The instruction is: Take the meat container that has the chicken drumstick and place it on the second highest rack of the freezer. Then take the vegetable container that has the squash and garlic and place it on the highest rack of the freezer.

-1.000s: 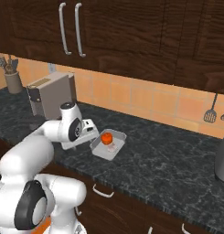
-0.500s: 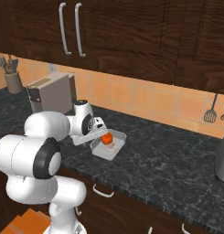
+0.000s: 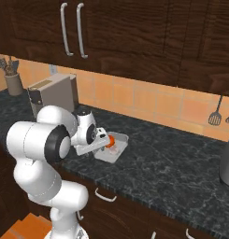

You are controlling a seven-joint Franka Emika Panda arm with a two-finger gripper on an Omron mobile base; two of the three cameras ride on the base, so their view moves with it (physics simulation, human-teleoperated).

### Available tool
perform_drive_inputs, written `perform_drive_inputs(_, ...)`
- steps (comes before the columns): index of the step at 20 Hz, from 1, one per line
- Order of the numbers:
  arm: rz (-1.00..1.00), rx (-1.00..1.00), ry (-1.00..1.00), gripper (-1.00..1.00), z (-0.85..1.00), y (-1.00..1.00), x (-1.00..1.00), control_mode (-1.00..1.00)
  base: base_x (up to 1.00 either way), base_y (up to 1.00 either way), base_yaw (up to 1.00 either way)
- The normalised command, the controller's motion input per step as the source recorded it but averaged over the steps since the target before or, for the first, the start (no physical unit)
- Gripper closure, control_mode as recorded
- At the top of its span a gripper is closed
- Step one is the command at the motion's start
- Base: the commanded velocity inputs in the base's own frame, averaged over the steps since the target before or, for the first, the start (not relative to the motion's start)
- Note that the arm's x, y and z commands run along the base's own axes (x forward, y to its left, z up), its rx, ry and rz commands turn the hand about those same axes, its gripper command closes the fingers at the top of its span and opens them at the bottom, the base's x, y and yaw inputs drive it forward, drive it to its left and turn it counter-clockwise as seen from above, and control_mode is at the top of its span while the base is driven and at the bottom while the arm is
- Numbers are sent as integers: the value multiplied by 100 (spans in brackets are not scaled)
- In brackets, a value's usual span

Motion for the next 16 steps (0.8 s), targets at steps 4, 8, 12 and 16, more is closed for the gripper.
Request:
perform_drive_inputs(4,1,0,1,-100,-33,0,27,-100,0,0,0)
perform_drive_inputs(8,3,0,1,-100,-41,0,4,-100,0,0,0)
perform_drive_inputs(12,5,0,0,-100,-6,-41,-1,-100,0,0,0)
perform_drive_inputs(16,11,0,0,-100,-1,-37,0,-100,0,0,0)
